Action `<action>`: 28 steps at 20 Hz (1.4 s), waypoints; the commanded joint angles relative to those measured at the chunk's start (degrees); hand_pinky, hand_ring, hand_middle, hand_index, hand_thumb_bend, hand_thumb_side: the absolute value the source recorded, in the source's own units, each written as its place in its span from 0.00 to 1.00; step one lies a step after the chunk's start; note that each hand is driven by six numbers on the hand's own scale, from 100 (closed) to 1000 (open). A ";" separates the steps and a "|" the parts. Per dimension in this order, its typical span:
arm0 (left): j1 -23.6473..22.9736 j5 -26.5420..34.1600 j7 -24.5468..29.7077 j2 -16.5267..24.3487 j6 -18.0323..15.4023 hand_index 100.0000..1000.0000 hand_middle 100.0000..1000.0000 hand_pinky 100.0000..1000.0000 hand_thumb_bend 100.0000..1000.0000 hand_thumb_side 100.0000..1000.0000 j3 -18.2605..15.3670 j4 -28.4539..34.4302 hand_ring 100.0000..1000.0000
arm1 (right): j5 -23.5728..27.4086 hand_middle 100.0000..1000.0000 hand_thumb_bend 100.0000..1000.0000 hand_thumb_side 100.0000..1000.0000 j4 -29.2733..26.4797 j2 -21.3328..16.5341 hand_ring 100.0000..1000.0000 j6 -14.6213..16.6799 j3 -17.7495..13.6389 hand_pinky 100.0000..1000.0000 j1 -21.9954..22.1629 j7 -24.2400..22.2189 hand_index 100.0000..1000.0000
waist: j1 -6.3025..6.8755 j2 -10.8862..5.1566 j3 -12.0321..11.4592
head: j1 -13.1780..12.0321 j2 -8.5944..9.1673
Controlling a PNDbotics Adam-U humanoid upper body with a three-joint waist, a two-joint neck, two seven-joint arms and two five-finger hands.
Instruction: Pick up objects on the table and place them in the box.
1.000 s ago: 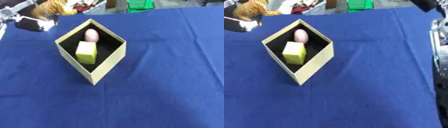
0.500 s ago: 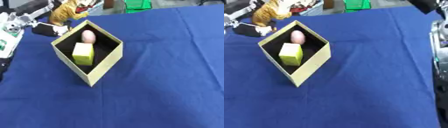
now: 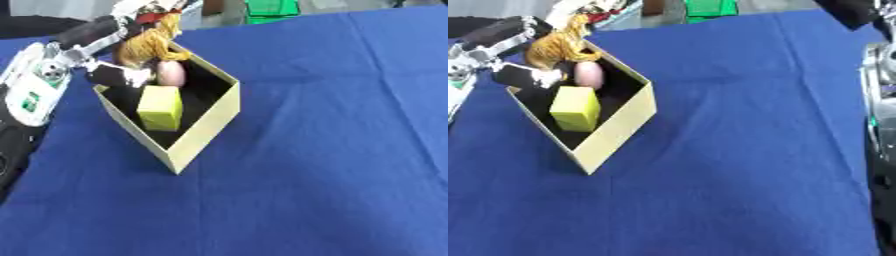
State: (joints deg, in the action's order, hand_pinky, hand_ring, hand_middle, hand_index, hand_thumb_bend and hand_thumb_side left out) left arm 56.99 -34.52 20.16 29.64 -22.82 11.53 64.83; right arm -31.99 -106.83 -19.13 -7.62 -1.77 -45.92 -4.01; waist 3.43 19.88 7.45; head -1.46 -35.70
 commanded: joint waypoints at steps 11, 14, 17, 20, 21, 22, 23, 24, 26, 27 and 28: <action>0.62 -5.41 -2.22 1.01 -2.77 0.84 0.76 0.71 0.38 0.49 -0.55 -0.69 0.75 | 0.61 0.75 0.00 0.65 -1.67 -0.26 0.96 -0.22 -0.71 0.88 -0.93 -0.20 0.87 | -0.12 -0.88 -0.01 | -0.31 0.29; 0.47 -7.96 -3.93 1.08 -3.07 0.86 0.78 0.72 0.45 0.52 -0.63 -0.95 0.77 | 0.63 0.75 0.00 0.65 -1.75 -0.20 0.96 -0.24 -0.74 0.88 -0.91 -0.22 0.87 | -0.12 -0.93 0.00 | -0.29 0.24; 0.34 -8.90 -4.85 1.02 -3.46 0.86 0.78 0.72 0.49 0.55 -0.71 -1.25 0.77 | 0.69 0.75 0.00 0.65 -1.82 -0.15 0.96 -0.29 -0.78 0.88 -0.81 -0.26 0.87 | -0.09 -0.99 0.00 | -0.24 0.16; 0.24 -8.64 -4.83 1.02 -3.91 0.86 0.78 0.72 0.49 0.56 -0.69 -0.99 0.77 | 0.72 0.75 0.00 0.65 -1.92 -0.10 0.96 -0.37 -0.82 0.88 -0.69 -0.30 0.87 | -0.10 -1.09 -0.16 | -0.16 0.05; 0.23 -8.35 -4.72 1.00 -3.91 0.86 0.78 0.72 0.48 0.57 -0.75 -0.80 0.77 | 0.73 0.75 0.00 0.65 -1.94 -0.06 0.96 -0.39 -0.81 0.88 -0.66 -0.35 0.87 | -0.10 -1.14 -0.18 | -0.14 -0.02; 0.22 -8.01 -4.61 0.99 -3.81 0.86 0.78 0.72 0.47 0.57 -0.82 -0.58 0.77 | 0.73 0.75 0.00 0.65 -1.97 -0.02 0.96 -0.40 -0.81 0.88 -0.62 -0.39 0.87 | -0.09 -1.18 -0.18 | -0.14 -0.06; 0.23 -7.59 -4.53 0.99 -3.65 0.86 0.78 0.72 0.46 0.57 -0.93 -0.37 0.76 | 0.72 0.75 0.00 0.65 -1.99 0.02 0.96 -0.41 -0.83 0.88 -0.59 -0.41 0.87 | -0.10 -1.23 -0.16 | -0.14 -0.06; 0.23 -7.13 -4.46 1.01 -3.47 0.86 0.78 0.72 0.45 0.58 -1.03 -0.15 0.76 | 0.70 0.75 0.00 0.65 -2.00 0.05 0.96 -0.43 -0.83 0.88 -0.56 -0.43 0.87 | -0.11 -1.29 -0.15 | -0.12 -0.07; 0.21 -6.02 -4.33 1.05 -3.12 0.86 0.78 0.72 0.43 0.58 -1.23 0.42 0.76 | 0.63 0.75 0.00 0.65 -2.05 0.12 0.96 -0.42 -0.82 0.88 -0.53 -0.47 0.87 | -0.16 -1.40 -0.20 | -0.08 -0.13; 0.21 -5.47 -4.26 1.10 -2.94 0.85 0.77 0.72 0.42 0.58 -1.31 0.76 0.76 | 0.58 0.75 0.00 0.65 -2.07 0.16 0.96 -0.43 -0.83 0.88 -0.52 -0.48 0.87 | -0.19 -1.46 -0.23 | -0.05 -0.16; 0.20 -4.76 -4.26 1.17 -2.73 0.85 0.77 0.72 0.40 0.58 -1.44 1.25 0.75 | 0.51 0.75 0.00 0.65 -2.09 0.20 0.96 -0.42 -0.83 0.88 -0.51 -0.50 0.87 | -0.22 -1.53 -0.26 | -0.01 -0.21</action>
State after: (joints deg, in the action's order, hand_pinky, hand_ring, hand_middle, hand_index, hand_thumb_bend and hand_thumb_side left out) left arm 56.41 -40.23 15.91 29.47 -25.90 10.94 64.63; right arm -31.63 -107.66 -18.43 -8.09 -2.12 -45.84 -4.48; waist 3.40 20.08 7.28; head -1.59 -35.73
